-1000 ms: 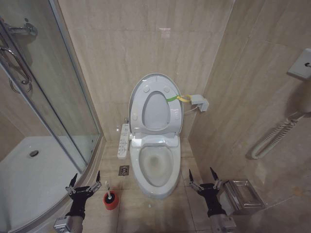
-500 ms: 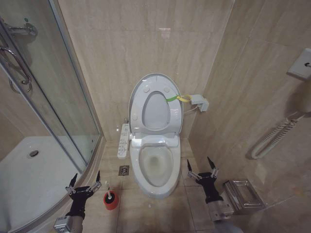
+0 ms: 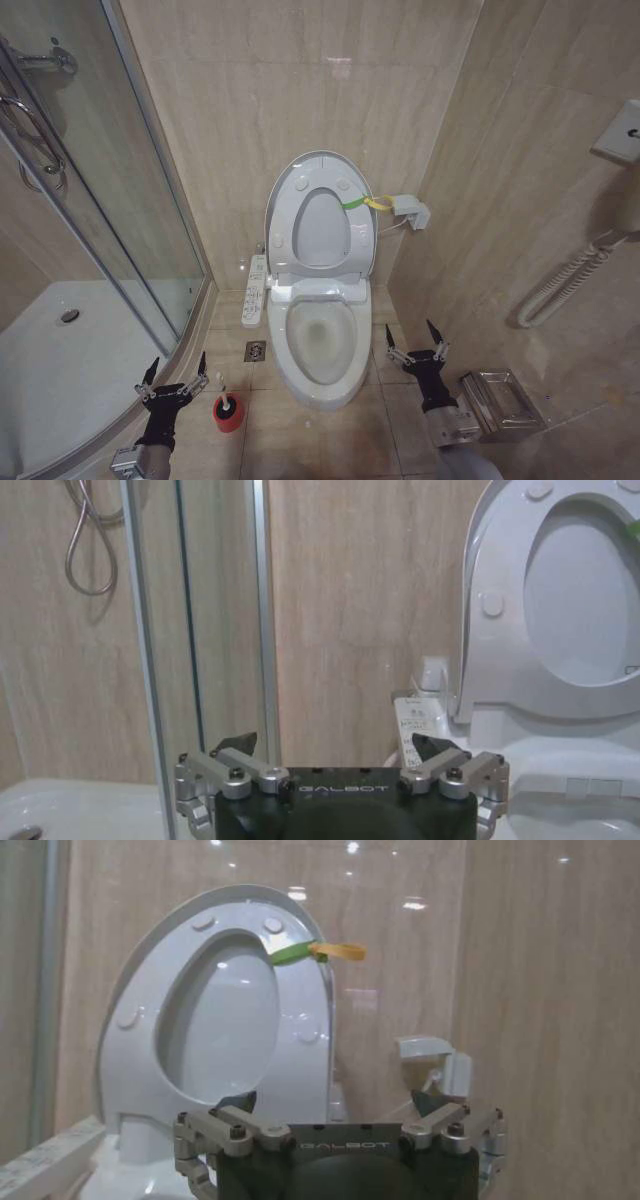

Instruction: Open the toilet lid, clean the toilet bowl with a toilet brush, close the toilet lid, and flush.

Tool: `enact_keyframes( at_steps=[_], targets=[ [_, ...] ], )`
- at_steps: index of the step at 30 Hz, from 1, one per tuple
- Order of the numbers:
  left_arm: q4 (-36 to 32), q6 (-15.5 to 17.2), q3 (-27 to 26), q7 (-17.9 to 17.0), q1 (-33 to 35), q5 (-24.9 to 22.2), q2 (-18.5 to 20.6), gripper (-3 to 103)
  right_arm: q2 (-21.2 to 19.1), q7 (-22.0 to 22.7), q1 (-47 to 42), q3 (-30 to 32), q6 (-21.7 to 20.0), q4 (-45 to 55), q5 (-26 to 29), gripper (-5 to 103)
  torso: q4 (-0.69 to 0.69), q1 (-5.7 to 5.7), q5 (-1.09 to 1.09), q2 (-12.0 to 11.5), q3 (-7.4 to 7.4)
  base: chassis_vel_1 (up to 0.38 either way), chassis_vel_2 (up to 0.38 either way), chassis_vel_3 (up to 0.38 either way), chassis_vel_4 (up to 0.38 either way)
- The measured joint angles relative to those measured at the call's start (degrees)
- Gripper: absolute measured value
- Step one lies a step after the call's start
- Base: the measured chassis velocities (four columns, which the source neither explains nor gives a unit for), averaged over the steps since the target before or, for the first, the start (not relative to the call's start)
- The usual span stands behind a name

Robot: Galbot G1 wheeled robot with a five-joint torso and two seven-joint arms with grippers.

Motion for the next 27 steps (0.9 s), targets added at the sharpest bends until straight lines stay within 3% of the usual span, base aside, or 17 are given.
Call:
enact_keyframes(
  at_steps=[5,27],
  targets=[
    [0.0,0.0,0.0,0.0,0.0,0.0,0.0,100,0.6,-1.8,0.7,0.0,0.9,-0.9,0.7,100,0.0,0.0,0.0,0.0,0.0,0.0,0.0,0.0,0.0],
    [0.0,0.0,0.0,0.0,0.0,0.0,0.0,100,0.3,-1.9,2.4,0.1,2.3,-2.5,0.8,100,0.0,-0.01,0.0,0.0,0.0,0.0,0.0,0.0,0.0]
  ],
)
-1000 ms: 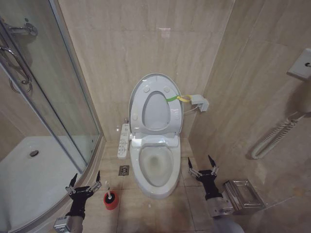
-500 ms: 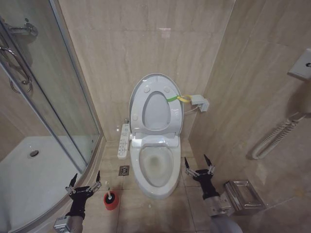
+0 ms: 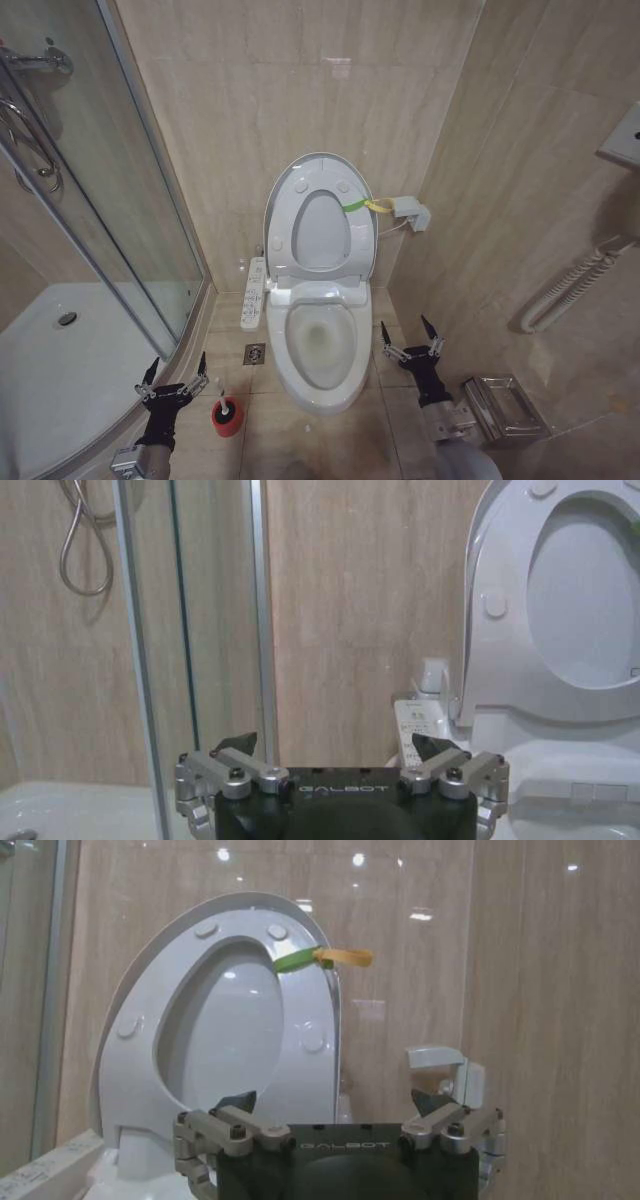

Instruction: Open the toilet lid, clean the toilet bowl with a toilet brush, close the toilet lid, and flush.

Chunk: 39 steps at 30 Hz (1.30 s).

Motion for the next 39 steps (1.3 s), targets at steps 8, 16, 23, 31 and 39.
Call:
enact_keyframes(
  at_steps=[8,16,23,31,39],
  targets=[
    [0.0,0.0,0.0,0.0,0.0,0.0,0.0,100,0.2,0.7,0.3,-0.3,-0.1,-0.3,-0.3,100,0.0,-0.01,0.0,0.0,0.0,-0.037,0.036,0.035,-0.041],
    [0.0,0.0,0.0,0.0,0.0,0.0,0.0,100,0.1,0.9,0.6,0.0,1.4,-1.1,-1.6,100,0.0,0.05,0.0,0.0,0.01,-0.07,0.071,0.066,-0.074],
    [0.0,0.0,0.0,0.0,0.0,0.0,0.0,100,0.3,1.1,0.6,0.0,1.6,-1.1,-1.4,100,0.0,-0.02,-0.01,0.0,-0.01,0.003,-0.008,-0.005,-0.002],
    [0.0,0.0,0.0,0.0,0.0,0.0,0.0,100,0.2,4.5,1.9,-0.1,2.5,-1.4,-3.4,100,-0.01,0.02,-0.01,0.0,0.0,-0.04,0.034,0.046,-0.039],
    [0.0,0.0,0.0,0.0,0.0,0.0,0.0,100,0.1,6.4,3.9,-0.2,2.6,-2.1,-3.9,100,0.0,0.01,0.0,0.0,0.0,-0.013,0.026,0.023,-0.01]
  ],
)
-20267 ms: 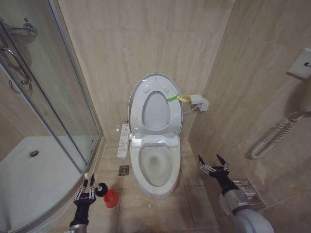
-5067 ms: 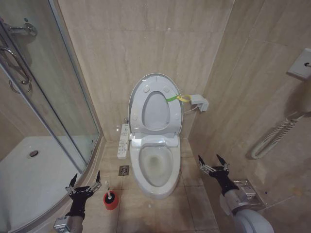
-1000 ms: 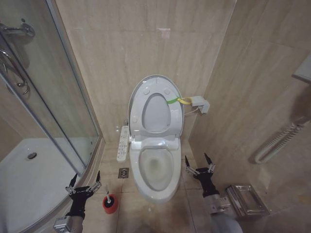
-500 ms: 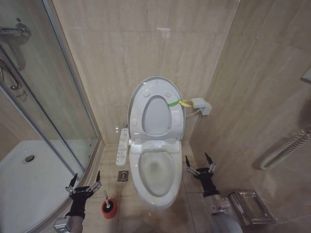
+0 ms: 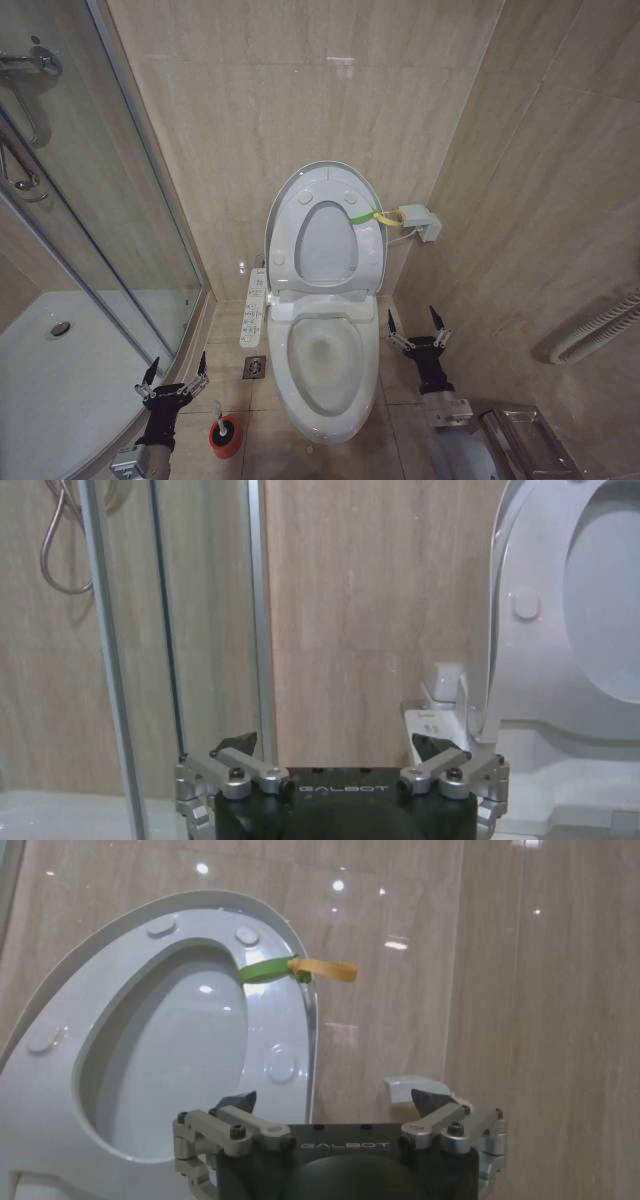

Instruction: Open the toilet lid, clean the toilet bowl with a toilet brush, close the toilet lid, and flush.

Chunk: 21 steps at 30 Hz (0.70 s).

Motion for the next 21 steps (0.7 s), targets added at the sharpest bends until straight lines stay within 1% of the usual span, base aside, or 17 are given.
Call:
enact_keyframes(
  at_steps=[6,12,16,17,21],
  targets=[
    [0.0,0.0,0.0,0.0,0.0,0.0,0.0,100,0.0,0.7,2.1,-0.5,-1.6,-0.4,0.3,100,-0.01,-0.02,0.0,0.0,0.0,0.0,0.0,0.0,0.0],
    [0.0,0.0,0.0,0.0,0.0,0.0,0.0,100,-0.2,-1.2,3.5,-1.2,-0.6,-1.4,1.0,100,-0.01,-0.01,0.0,0.0,0.0,0.0,0.0,0.0,0.0],
    [0.0,0.0,0.0,0.0,0.0,0.0,0.0,100,-0.3,-1.3,5.2,-2.0,-0.6,-1.6,1.9,100,-0.01,-0.01,0.0,0.0,0.0,0.0,0.0,0.0,0.0],
    [0.0,0.0,0.0,0.0,0.0,0.0,0.0,100,-0.4,-1.1,6.0,-2.2,-0.6,-1.7,2.1,88,0.0,-0.02,0.0,0.0,0.0,0.0,0.0,0.0,0.0],
    [0.0,0.0,0.0,0.0,0.0,0.0,0.0,100,-1.6,-0.4,9.4,-2.5,-1.6,-2.7,3.5,88,0.0,-0.01,0.0,0.0,0.0,0.0,0.0,0.0,0.0]
  ],
)
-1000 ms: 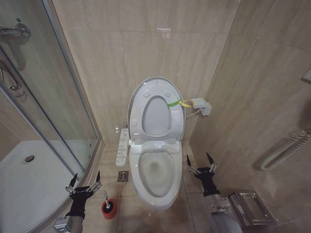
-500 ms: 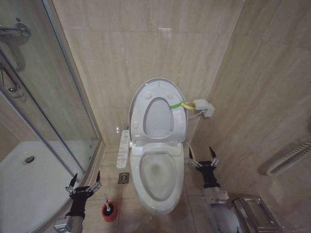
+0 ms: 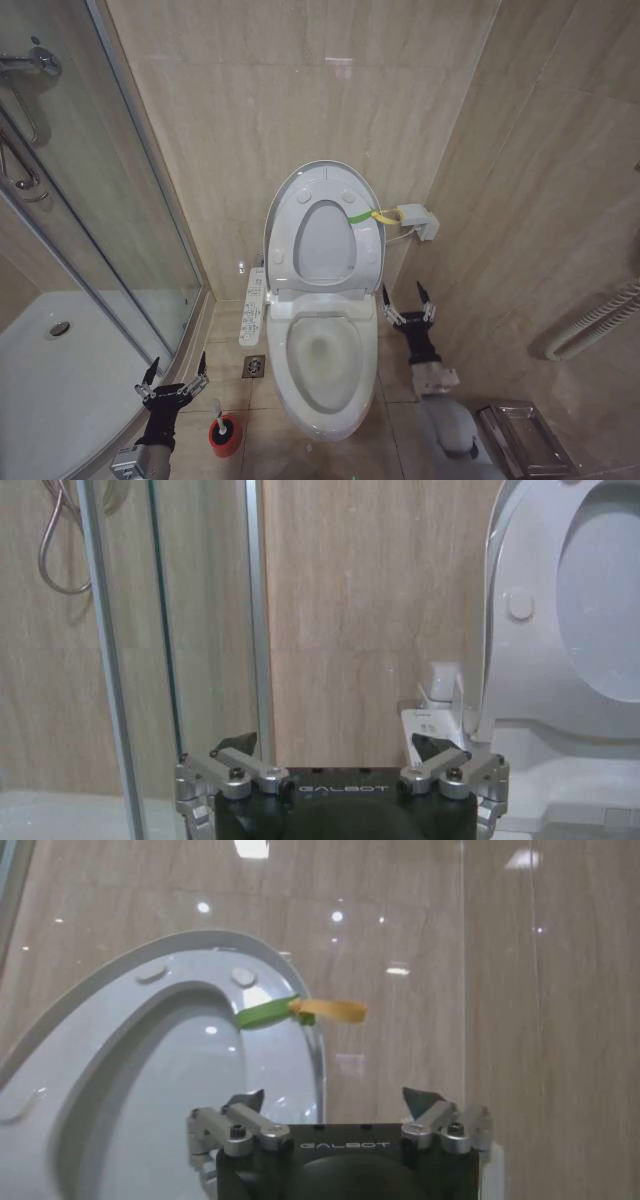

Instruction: Open the toilet lid, clean the toilet bowl with a toilet brush, close the toilet lid, and flush.

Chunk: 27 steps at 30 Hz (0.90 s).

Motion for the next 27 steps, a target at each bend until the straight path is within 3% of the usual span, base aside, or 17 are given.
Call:
enact_keyframes(
  at_steps=[2,3,27],
  targets=[
    [0.0,0.0,0.0,0.0,0.0,0.0,0.0,100,-0.4,0.1,0.9,0.1,-0.1,-0.5,0.4,88,0.0,0.0,0.01,0.0,0.0,0.0,0.0,0.0,0.0],
    [0.0,0.0,0.0,0.0,0.0,0.0,0.0,100,-0.9,0.1,1.7,0.2,-0.1,-0.9,0.8,98,0.0,0.01,0.0,0.0,0.0,0.0,0.0,0.0,0.0],
    [0.0,0.0,0.0,0.0,0.0,0.0,0.0,100,-11.5,2.4,16.6,-5.5,-4.2,-6.1,9.6,100,0.0,0.01,0.0,0.0,0.0,0.0,0.0,0.0,0.0]
  ],
)
